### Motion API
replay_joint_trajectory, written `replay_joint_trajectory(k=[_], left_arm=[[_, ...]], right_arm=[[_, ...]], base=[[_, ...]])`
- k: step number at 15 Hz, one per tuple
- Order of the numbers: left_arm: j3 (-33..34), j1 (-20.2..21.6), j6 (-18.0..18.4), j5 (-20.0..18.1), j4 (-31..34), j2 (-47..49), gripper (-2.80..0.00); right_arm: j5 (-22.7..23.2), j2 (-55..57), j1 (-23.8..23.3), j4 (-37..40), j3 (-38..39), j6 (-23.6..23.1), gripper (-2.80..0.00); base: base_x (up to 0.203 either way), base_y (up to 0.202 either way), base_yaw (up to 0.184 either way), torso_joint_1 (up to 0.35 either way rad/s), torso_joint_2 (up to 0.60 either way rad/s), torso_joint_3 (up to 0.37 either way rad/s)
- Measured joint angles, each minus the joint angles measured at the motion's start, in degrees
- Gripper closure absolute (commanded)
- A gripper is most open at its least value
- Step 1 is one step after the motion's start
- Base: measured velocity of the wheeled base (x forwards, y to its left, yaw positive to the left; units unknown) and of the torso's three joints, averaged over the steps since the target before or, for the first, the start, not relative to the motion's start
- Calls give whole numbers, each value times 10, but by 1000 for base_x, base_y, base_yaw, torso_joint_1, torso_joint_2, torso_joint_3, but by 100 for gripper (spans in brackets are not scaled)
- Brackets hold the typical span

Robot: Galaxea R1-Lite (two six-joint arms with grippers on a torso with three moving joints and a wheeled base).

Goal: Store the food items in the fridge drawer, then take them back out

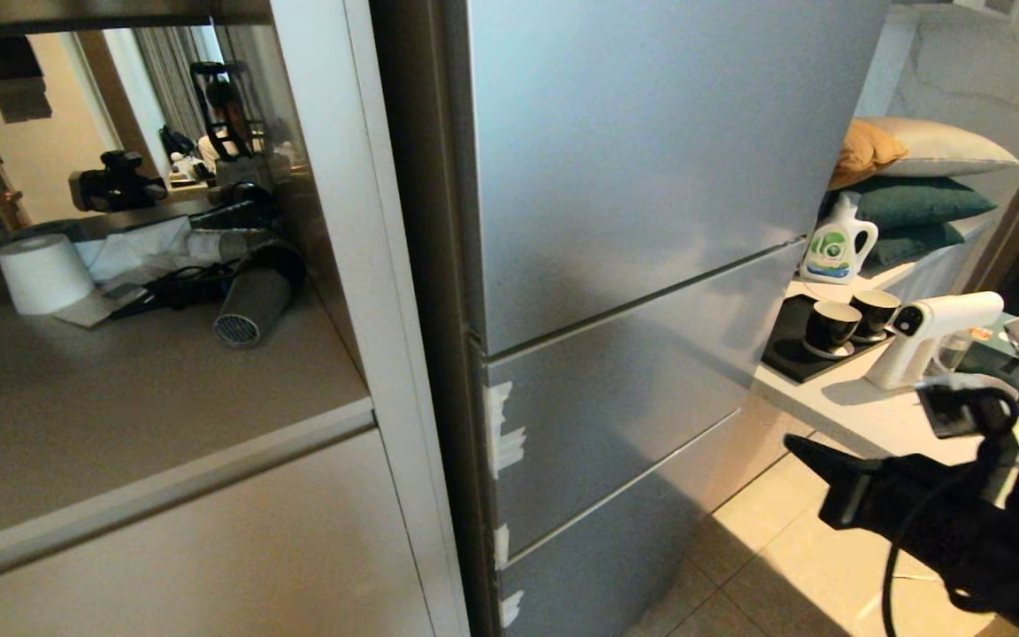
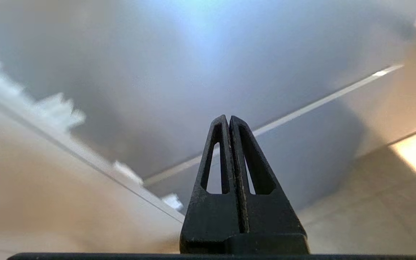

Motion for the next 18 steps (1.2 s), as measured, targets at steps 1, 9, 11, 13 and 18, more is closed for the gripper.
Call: replay_joint_trajectory(k=[1,9,11,13,18], left_arm=[[0,0,0,0,0,0,0],[0,0,0,0,0,0,0],[0,0,0,0,0,0,0],[0,0,0,0,0,0,0],[0,0,0,0,0,0,0]], right_arm=[[-11,-62,-2,23,27,-9,0],[-25,-591,-78,483,87,-134,0],[1,-689,-119,617,91,-183,0],[21,-779,-142,688,92,-221,0],[29,-868,-161,700,94,-204,0]], base=[[0,0,0,0,0,0],[0,0,0,0,0,0],[0,0,0,0,0,0],[0,0,0,0,0,0],[0,0,0,0,0,0]])
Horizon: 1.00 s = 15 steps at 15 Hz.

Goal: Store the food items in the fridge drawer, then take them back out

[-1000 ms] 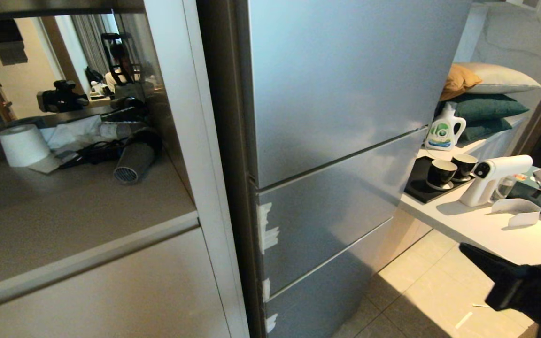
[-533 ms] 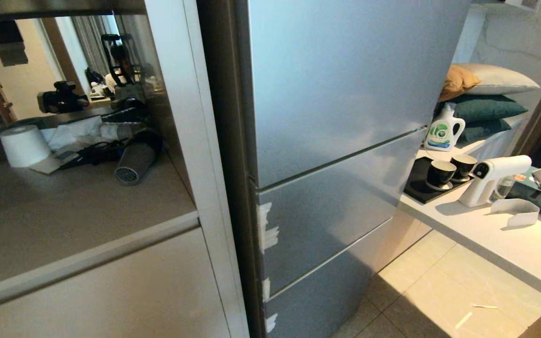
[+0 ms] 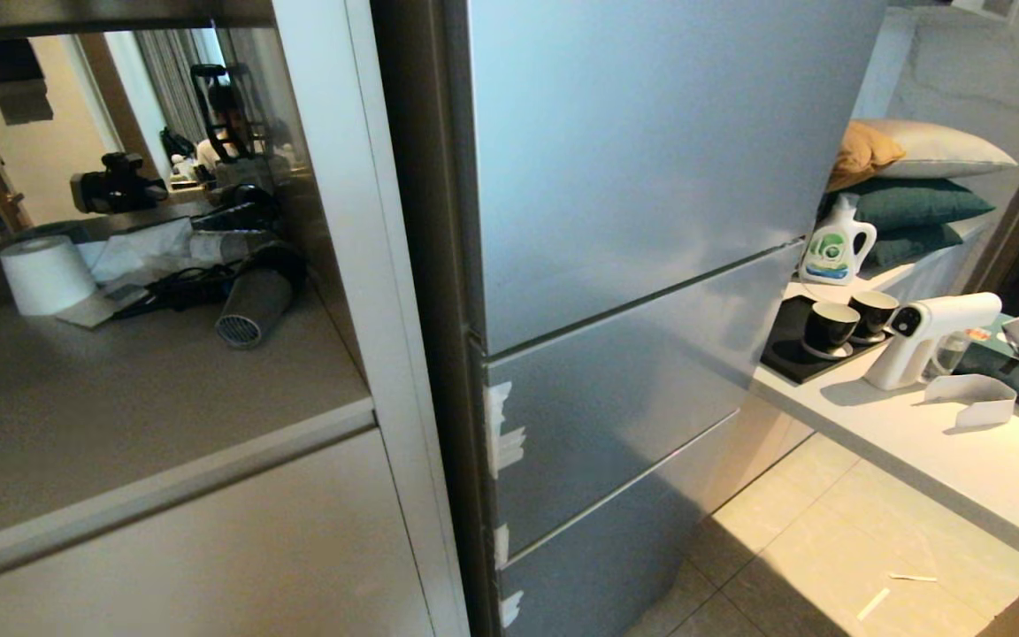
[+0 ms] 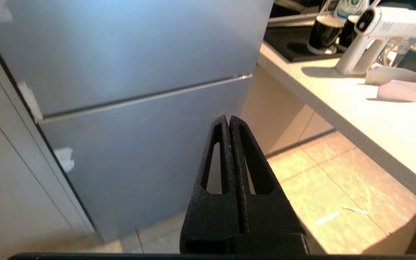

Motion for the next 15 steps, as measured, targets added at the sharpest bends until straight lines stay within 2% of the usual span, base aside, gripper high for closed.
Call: replay_joint_trajectory(k=[11,15], left_arm=[[0,0,0,0,0,0,0],[0,0,0,0,0,0,0]], right_arm=[[-2,-12,-1,3,0,2,0],[-10,-12,-1,3,0,20,0]], base=[[0,0,0,0,0,0],[0,0,0,0,0,0]])
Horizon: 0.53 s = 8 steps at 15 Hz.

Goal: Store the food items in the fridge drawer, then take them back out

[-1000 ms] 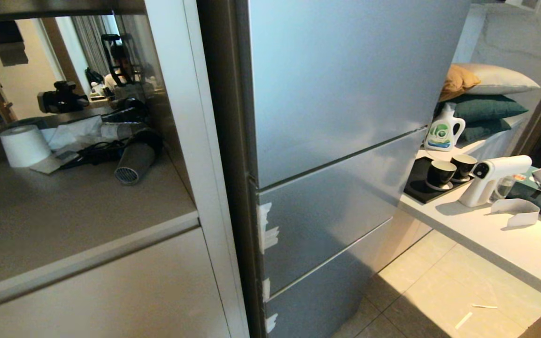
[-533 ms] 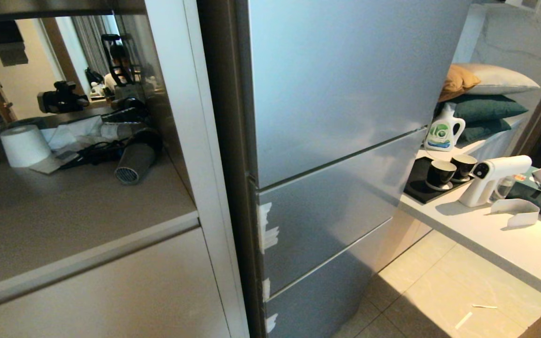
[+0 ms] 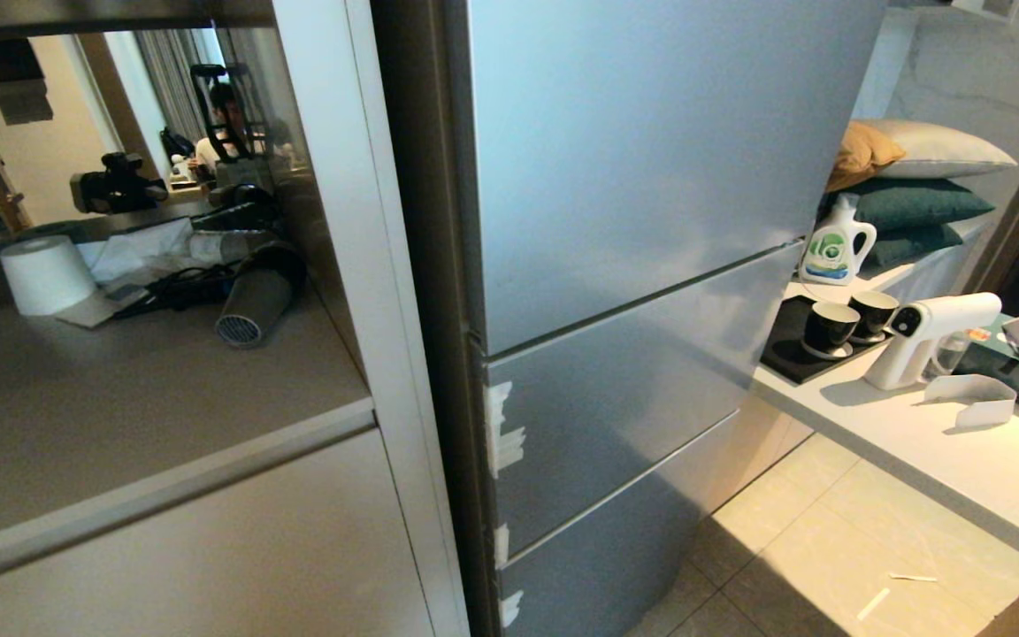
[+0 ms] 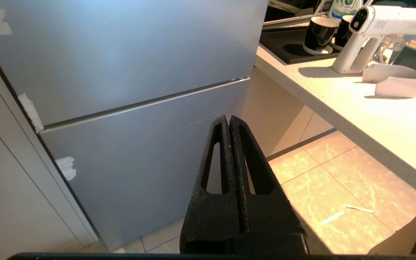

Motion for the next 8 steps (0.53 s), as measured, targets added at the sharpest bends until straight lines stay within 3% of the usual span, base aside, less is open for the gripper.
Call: replay_joint_trajectory(k=[8], left_arm=[[0,0,0,0,0,0,0]], right_arm=[[-2,0,0,-1,0,10,0]], base=[[0,0,0,0,0,0]])
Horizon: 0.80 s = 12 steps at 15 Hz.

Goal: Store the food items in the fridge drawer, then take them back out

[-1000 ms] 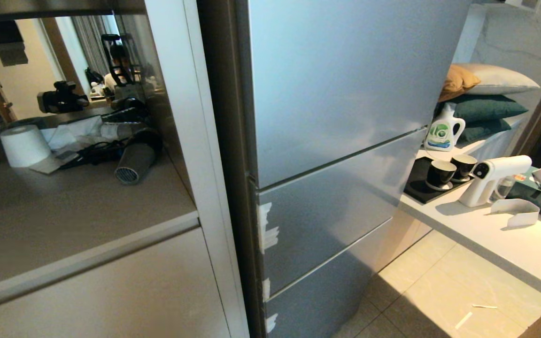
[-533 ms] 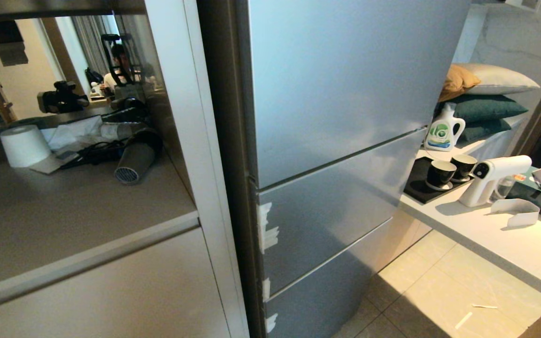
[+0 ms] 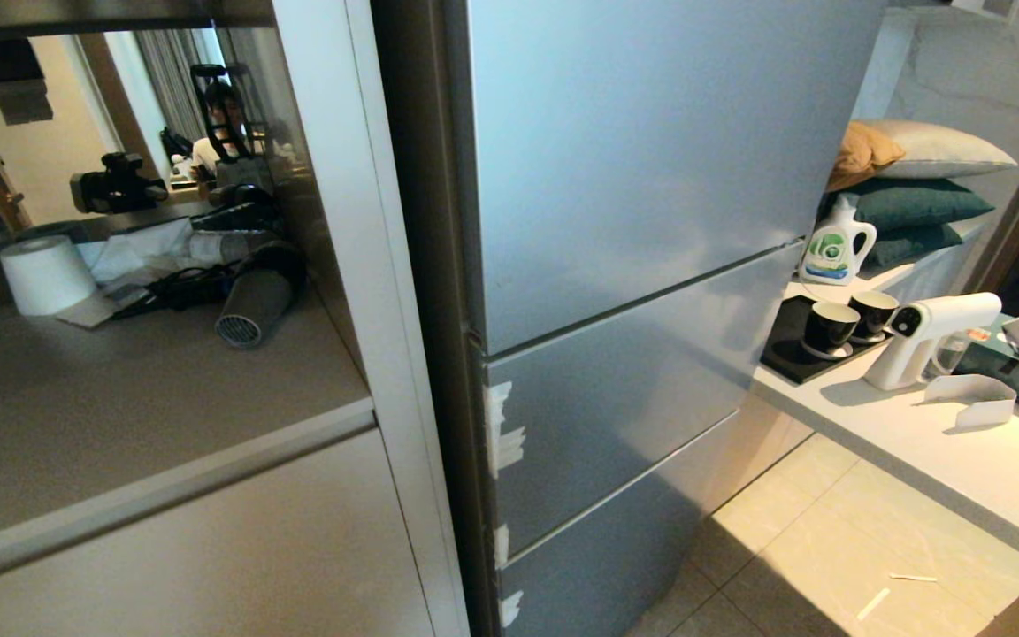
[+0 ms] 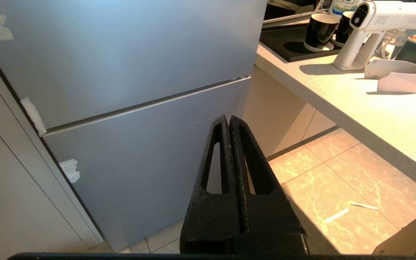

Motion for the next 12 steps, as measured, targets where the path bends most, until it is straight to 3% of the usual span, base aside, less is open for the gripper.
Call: replay_joint_trajectory(k=[4,12], left_arm=[[0,1,0,0,0,0,0],[-1,0,1,0,0,0,0]], right_arm=[[0,0,0,0,0,-1,0],[0,0,0,0,0,0,0]], base=[[3,6,-34,4,0,-1],[1,7,-162,3,2,3]])
